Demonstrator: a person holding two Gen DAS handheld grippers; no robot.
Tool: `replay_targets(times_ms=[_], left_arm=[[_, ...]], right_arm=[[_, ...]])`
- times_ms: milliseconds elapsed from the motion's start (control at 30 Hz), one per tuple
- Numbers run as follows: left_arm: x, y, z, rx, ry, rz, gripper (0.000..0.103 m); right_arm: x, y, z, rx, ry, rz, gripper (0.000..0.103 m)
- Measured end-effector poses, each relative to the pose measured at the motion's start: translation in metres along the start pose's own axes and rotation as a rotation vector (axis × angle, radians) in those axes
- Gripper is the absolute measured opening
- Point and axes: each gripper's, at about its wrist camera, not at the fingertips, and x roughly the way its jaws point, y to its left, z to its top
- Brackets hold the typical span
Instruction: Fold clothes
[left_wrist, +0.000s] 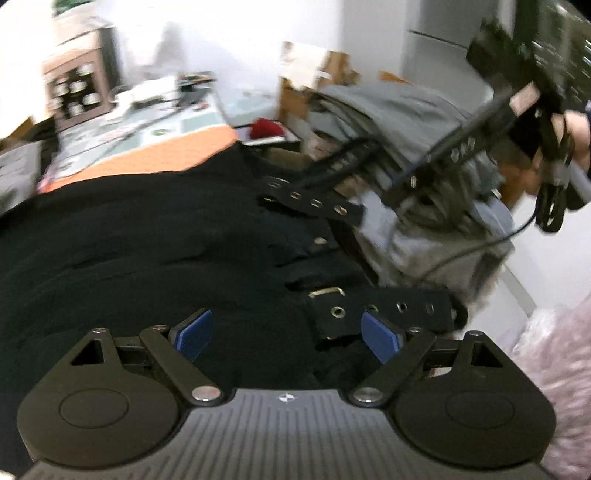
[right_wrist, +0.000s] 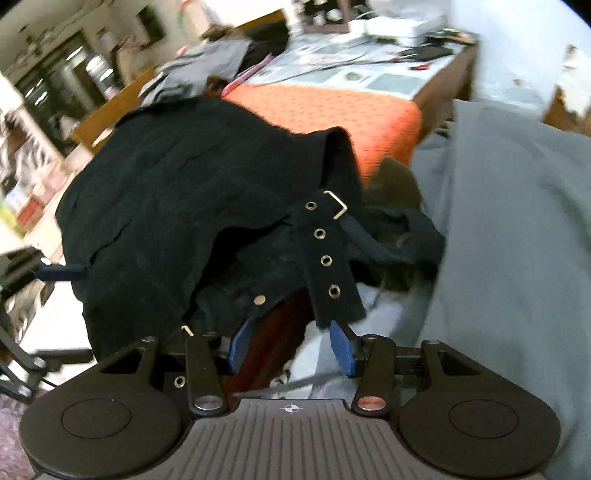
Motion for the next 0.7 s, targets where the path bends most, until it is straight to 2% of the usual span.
replay_targets(times_ms=[167,333,467,633,700], left_arm=[[0.022,-0.003,-0.004,0.135,0.003,-0.108,0.091],[0.031,0.001,-0.003,0.194,-0.035,-0.192,0.091],[0.022,0.011,0.001,0.191,-0.081,-0.246,0.091],[-0.001,0.024,0.007,0.166,-0.137,-0.346,0.091],[-0.014,0.025,0.007,0.182,-0.170,-0.390,0.091]], right_arm=[[-0.036,0.013,-0.024,0.105,-0.072,-0.066,0.051],[-0.079,0.029,-0.047,0.203,-0.150,-0.153,0.051],[-0.117,0.038,-0.060,0.272,-0.236,-0.267,0.051],[-0.163,0.057,-0.073,0.365,-0.379,-0.355,0.051],[-0.174,0.065,-0.077,0.388,-0.409,-0.388,0.051]])
